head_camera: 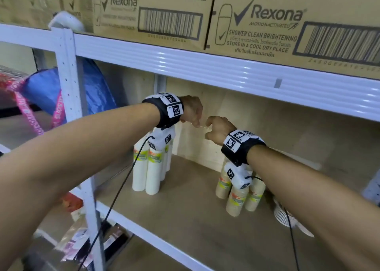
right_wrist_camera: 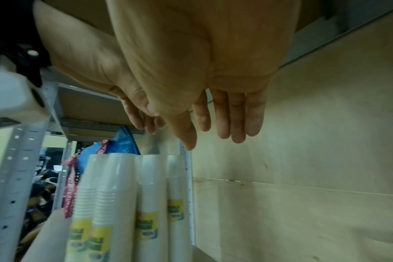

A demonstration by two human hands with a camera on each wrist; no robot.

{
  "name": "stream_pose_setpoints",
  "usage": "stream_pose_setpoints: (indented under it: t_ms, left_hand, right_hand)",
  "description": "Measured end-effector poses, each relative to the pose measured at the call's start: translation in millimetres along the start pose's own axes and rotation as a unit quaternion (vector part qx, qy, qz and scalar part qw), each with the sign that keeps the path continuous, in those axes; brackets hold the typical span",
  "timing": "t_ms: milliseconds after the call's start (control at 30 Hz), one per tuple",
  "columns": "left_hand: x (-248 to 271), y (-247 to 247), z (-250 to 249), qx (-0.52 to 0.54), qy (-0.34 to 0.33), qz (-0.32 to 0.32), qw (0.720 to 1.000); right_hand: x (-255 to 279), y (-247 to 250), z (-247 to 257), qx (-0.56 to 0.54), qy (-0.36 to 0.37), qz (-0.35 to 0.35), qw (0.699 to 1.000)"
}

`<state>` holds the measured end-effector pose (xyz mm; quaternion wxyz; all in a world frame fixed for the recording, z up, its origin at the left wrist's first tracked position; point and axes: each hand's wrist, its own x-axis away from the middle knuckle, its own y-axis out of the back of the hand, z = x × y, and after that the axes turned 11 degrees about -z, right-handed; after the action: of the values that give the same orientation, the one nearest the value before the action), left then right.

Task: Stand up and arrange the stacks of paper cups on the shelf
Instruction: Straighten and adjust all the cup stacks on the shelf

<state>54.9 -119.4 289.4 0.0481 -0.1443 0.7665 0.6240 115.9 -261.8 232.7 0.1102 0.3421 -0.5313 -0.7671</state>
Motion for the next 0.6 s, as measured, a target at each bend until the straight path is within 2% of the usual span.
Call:
stream_pose_setpoints:
  t_ms: [133, 300, 500, 600]
  left_hand:
    - [14, 20, 46, -0.038, 0.038, -0.026, 0.998]
    - [36, 30, 93, -0.055, 0.082, -0.064, 0.993]
    - [54, 17, 130, -0.048, 0.128, -0.064, 0.988]
    - [57, 4, 139, -0.033, 0.13, -0.061, 0.989]
  right_hand:
    - [-12, -10, 45, -0.048, 0.05, -0.013, 0.998]
    - [-20, -23, 92, -0.106, 0.071, -0.022, 0.992]
    - [-21, -43, 124, -0.114, 0.094, 0.007, 0.989]
    - [-21, -50, 130, -0.106, 0.106, 0.029, 0.988]
